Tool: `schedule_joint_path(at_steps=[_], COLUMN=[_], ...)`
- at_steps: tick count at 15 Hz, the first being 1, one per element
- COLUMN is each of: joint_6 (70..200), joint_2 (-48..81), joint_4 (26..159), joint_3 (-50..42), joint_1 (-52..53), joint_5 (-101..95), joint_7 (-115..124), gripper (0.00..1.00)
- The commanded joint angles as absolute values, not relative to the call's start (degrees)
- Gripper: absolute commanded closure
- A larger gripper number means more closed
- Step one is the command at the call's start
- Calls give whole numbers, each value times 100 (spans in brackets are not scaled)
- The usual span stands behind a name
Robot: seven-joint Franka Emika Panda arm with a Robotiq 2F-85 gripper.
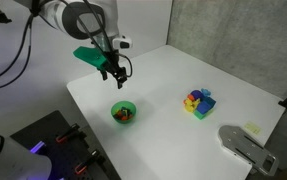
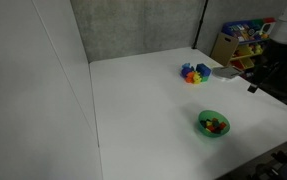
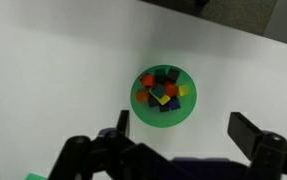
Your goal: Remove a green block from the green bowl and put it on the table
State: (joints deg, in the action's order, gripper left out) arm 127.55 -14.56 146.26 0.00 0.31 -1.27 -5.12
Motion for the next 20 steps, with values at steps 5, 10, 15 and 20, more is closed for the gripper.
schedule_joint_path(at_steps=[5,10,15,20], joint_6=[13488,13534,14440,15235], joint_2=[-787,-694,-12,778], joint_4=[14717,14714,14648,14592], joint_3=[-21,-19,-47,12], joint_1=[50,48,16,-4], joint_5=[-221,-221,-229,-229], joint_7=[-1081,-1102,-1167,-1324], gripper=[0,0,0,0])
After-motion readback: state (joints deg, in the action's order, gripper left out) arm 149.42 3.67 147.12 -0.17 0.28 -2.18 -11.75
